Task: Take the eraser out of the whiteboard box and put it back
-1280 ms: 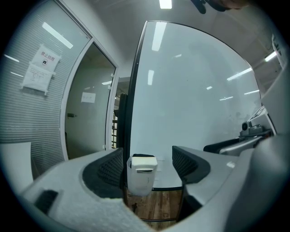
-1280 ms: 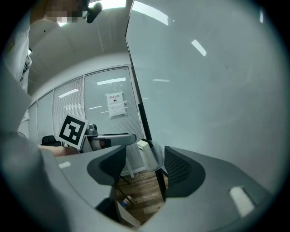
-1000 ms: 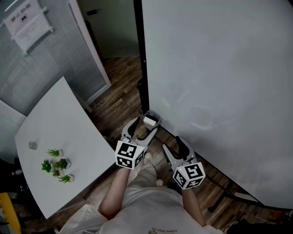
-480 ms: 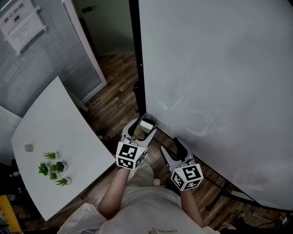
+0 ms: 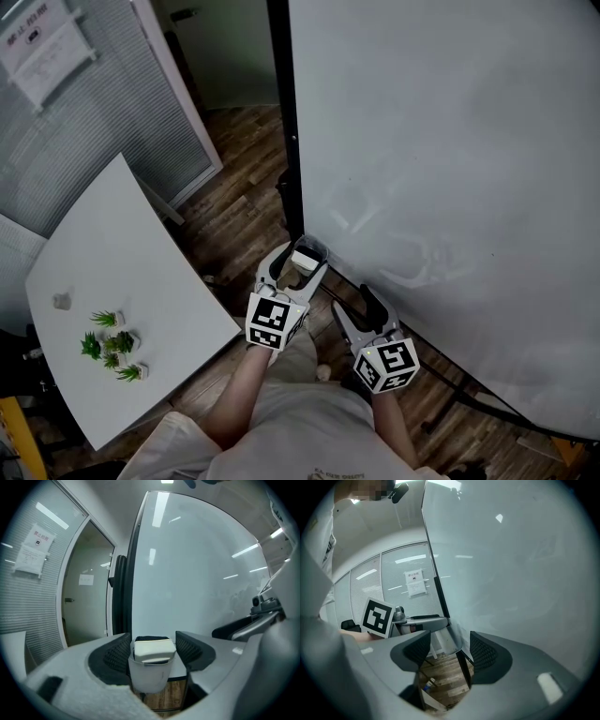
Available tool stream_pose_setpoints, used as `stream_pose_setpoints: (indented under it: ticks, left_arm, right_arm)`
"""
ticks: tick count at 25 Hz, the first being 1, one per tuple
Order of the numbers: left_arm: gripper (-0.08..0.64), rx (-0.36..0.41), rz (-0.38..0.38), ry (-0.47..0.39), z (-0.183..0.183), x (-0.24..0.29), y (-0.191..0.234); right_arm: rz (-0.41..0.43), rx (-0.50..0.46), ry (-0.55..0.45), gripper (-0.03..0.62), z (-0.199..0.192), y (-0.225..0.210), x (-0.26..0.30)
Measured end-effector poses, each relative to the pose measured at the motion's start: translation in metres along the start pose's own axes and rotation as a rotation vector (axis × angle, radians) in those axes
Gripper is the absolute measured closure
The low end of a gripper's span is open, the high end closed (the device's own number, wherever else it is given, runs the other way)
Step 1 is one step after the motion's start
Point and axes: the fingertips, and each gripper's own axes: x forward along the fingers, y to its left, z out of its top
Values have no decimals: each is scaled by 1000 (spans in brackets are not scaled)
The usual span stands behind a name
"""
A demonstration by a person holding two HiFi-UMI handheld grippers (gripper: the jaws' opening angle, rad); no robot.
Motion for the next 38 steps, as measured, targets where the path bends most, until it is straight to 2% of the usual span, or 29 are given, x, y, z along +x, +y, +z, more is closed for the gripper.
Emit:
stream_pose_setpoints:
  ticks: [12,38]
  left_arm:
    - [291,19,14,-17,3,8,1]
    - [291,37,31,-27,2,8,2]
  right_arm:
    - [-7,12,6,325,-1,-7,1]
    - [-12,40,-8,330,0,-9,-4]
